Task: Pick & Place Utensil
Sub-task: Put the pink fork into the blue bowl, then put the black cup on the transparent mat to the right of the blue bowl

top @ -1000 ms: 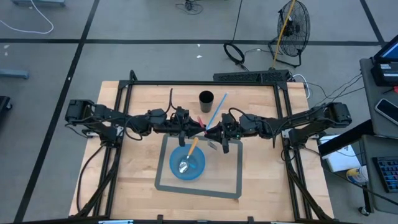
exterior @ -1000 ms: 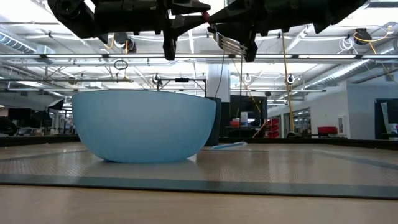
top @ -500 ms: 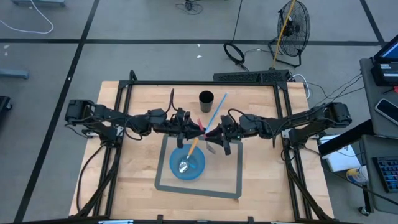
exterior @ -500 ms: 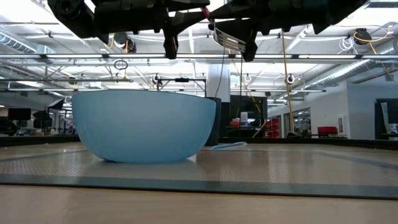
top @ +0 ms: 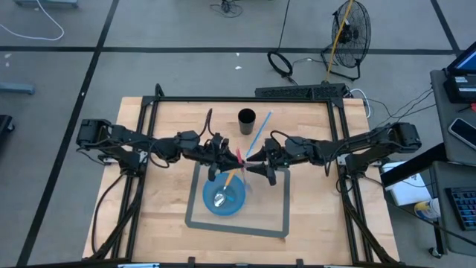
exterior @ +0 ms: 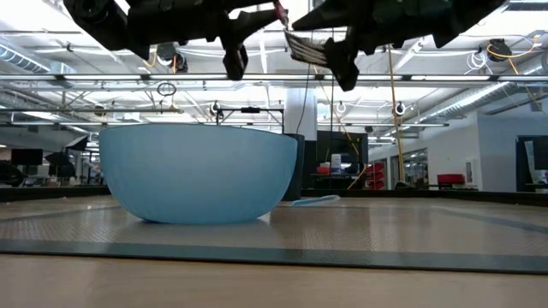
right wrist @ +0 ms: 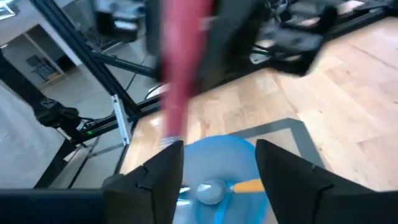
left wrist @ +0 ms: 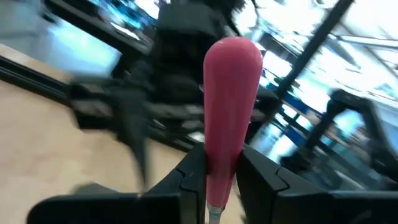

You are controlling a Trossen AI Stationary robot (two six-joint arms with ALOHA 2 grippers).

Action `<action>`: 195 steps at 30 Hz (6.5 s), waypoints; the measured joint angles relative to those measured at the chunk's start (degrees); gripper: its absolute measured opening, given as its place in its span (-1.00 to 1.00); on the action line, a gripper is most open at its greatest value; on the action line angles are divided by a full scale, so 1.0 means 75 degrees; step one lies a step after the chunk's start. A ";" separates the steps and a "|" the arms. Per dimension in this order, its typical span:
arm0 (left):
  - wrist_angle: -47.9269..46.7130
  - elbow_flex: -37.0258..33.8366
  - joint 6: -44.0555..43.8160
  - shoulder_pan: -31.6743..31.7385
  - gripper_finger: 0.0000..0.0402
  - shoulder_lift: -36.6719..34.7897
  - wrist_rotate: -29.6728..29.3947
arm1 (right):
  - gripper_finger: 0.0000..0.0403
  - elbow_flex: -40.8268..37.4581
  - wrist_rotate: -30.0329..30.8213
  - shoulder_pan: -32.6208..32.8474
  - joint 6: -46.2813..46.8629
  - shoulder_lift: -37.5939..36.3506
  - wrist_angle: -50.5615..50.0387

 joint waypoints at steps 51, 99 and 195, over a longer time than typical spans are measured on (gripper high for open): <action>-0.4964 -0.0901 -0.0690 -0.0351 -0.64 -0.1338 -0.0074 | 0.09 0.0000 0.1662 -0.0283 -0.0262 -0.2699 -0.4077; -0.3688 -0.1568 -0.0687 -0.0063 0.03 -0.1338 -0.0493 | 0.08 -0.0560 0.1641 -0.0321 0.0178 -0.2696 -0.4047; -0.8585 -0.1568 0.1431 0.0069 -0.98 -0.1215 -0.1758 | 0.04 -0.0560 0.1638 -0.0321 0.0000 -0.2696 -0.4053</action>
